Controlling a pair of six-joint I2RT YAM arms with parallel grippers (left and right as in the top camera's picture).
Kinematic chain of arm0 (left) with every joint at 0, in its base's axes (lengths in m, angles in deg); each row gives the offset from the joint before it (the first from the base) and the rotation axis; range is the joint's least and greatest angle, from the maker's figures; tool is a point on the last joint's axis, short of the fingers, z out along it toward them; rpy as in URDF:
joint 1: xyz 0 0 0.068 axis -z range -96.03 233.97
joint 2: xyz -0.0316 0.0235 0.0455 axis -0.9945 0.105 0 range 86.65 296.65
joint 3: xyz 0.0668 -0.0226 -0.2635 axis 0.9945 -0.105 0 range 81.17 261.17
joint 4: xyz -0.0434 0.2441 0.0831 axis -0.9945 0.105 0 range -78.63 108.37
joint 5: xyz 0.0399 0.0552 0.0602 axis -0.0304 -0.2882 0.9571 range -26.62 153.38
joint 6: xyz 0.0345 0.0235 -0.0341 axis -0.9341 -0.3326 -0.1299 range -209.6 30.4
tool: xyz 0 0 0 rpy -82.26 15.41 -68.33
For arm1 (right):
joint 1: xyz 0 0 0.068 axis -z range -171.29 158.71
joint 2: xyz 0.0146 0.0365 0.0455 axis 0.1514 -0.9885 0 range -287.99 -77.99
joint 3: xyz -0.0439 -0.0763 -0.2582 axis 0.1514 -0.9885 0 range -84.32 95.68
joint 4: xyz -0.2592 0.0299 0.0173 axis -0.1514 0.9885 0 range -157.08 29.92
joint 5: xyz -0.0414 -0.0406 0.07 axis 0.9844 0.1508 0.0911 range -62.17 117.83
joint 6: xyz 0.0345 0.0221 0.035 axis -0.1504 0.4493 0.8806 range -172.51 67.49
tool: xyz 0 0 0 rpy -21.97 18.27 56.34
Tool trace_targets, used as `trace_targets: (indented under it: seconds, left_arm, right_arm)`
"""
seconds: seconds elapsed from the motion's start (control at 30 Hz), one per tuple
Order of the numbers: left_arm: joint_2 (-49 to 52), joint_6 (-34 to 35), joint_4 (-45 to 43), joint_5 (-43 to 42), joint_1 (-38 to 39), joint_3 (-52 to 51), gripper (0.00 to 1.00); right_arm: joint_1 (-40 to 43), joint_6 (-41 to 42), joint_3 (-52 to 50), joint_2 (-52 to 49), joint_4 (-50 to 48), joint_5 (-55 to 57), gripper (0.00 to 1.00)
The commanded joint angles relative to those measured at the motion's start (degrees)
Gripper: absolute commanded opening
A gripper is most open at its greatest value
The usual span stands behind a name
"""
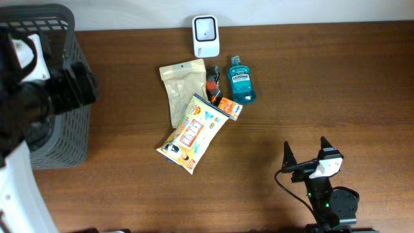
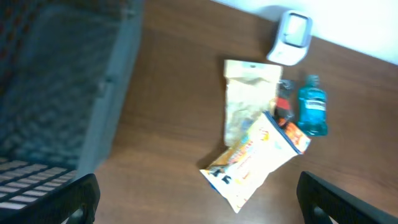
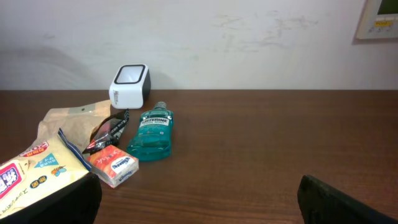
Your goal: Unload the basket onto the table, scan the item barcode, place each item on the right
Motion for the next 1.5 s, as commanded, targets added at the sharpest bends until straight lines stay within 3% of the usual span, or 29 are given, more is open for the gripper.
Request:
trace_targets:
  seconds: [0.0, 0.13, 0.3, 0.47, 0.63, 0.7, 0.77, 0.83, 0.87, 0.93, 1.0, 1.1, 1.17, 1.2, 1.27, 1.37, 1.47]
  left_arm:
    - [-4.33, -0.92, 0.31, -3.17, 5.53, -8.76, 0.99]
    - [-7.98, -0.87, -2.64, -3.08, 14.88, -24.48, 0.99]
    - [-7.78, -0.87, -19.45, -2.93, 16.00, -39.67, 0.99]
    - [-7.67, -0.87, -23.58, -2.91, 16.00, -43.56, 0.99]
    - [-7.67, -0.87, -23.65, -2.91, 16.00, -43.56, 0.99]
    - [-7.61, -0.90, -25.00, -0.63, 16.00, -43.56, 0.99]
    - [-7.19, -0.87, -27.08, 1.84, 15.98, -43.56, 0.99]
    - [-5.60, -0.87, -29.22, 1.81, 15.93, -43.56, 0.99]
    - [-3.85, -0.90, -30.38, 1.84, 15.96, -43.56, 0.99]
    - [-1.64, -0.90, -30.42, 1.84, 15.96, -43.56, 0.99]
    - [0.57, -0.90, -30.40, 1.81, 15.96, -43.56, 0.99]
    - [1.81, -0.90, -30.40, 1.81, 15.96, -43.56, 0.99]
    - [2.01, -0.90, -30.40, 1.81, 15.96, -43.56, 0.99]
    - [2.01, -0.90, -30.40, 1.81, 15.96, -43.56, 0.99]
    - [2.01, -0.90, -30.40, 1.81, 15.96, -43.56, 0.99]
    - [2.01, -0.90, -30.40, 1.81, 15.96, -43.56, 0.99]
    - [2.01, -0.90, -30.40, 1.81, 15.96, -43.56, 0.99]
  right_arm:
    - [0.35, 0.22, -0.52, 0.39, 0.04, 0.11, 0.98]
    - [0.35, 0.22, -0.52, 0.39, 0.04, 0.11, 0.98]
    - [0.37, 0.24, -0.52, 0.39, -0.50, 1.79, 0.98]
    - [0.31, 14.25, -0.52, 0.39, -9.40, -22.36, 0.98]
    - [0.37, 18.45, 2.75, 0.20, -32.33, -20.46, 0.98]
    - [0.37, 14.73, 10.40, -1.88, -25.59, -18.21, 0.98]
    - [0.37, 6.93, 24.81, -9.68, -9.60, -17.79, 0.98]
    - [0.37, 2.23, 41.90, -22.25, 9.22, -17.86, 0.98]
    - [0.35, 0.35, 55.60, -32.94, 23.78, -18.80, 0.98]
    - [0.35, -1.22, 72.89, -47.10, 39.58, -26.82, 0.98]
    - [0.35, -1.07, 84.67, -58.80, 48.98, -33.55, 0.98]
    - [0.31, -1.07, 87.97, -67.89, 48.43, -35.08, 0.98]
    - [-0.66, -0.33, 88.00, -75.76, 47.41, -26.99, 0.98]
    - [-2.56, 3.43, 88.52, -81.29, 48.26, -16.22, 0.98]
    - [-4.59, 3.67, 92.72, -88.56, 52.70, -12.57, 0.98]
    - [-8.28, 3.23, 108.08, -102.84, 64.41, -5.57, 0.98]
    - [-11.72, 3.26, 117.59, -111.08, 63.25, -0.57, 0.98]
